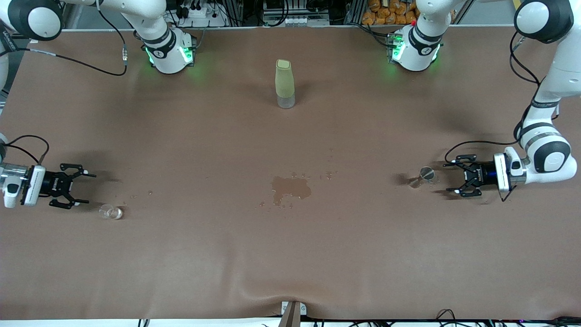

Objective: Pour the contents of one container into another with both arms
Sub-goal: 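Lower the right gripper around the beaker while the left gripper surrounds the jigger, then close the right gripper on the beaker while the left gripper grips the jigger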

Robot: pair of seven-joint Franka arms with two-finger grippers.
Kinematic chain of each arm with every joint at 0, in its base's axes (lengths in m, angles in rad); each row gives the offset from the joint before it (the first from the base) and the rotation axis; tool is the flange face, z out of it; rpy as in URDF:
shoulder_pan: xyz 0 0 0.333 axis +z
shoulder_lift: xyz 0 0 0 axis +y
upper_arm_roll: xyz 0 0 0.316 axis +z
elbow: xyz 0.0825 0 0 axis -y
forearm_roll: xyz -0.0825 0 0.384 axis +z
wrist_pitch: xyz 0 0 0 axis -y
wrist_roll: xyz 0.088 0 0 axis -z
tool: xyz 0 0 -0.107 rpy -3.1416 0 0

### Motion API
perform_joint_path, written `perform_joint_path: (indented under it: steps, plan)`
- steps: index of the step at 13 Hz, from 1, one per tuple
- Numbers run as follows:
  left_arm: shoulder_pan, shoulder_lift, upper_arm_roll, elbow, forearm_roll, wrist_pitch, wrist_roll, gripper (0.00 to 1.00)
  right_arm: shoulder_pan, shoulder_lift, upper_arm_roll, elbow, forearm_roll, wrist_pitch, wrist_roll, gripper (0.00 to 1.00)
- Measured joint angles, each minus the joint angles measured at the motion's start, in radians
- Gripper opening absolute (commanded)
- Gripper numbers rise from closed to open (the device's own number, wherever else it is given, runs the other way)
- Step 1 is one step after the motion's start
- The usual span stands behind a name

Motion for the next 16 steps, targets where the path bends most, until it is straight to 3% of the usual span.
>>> perform_joint_path:
  steps: [5, 10, 16]
  plan:
    - [-0.003, 0.082, -0.023, 0.001, -0.035, -0.026, 0.145, 0.82, -0.006, 0.063, 0.0, 0.02, 0.123, 0.002, -0.138, 1.0]
    - [-0.003, 0.089, -0.03, 0.005, -0.035, -0.056, 0.193, 0.71, -0.008, 0.117, 0.0, 0.054, 0.21, 0.002, -0.287, 1.0]
    - [-0.015, 0.093, -0.034, 0.007, -0.035, -0.061, 0.266, 0.67, -0.034, 0.16, -0.001, 0.091, 0.317, 0.003, -0.44, 1.0]
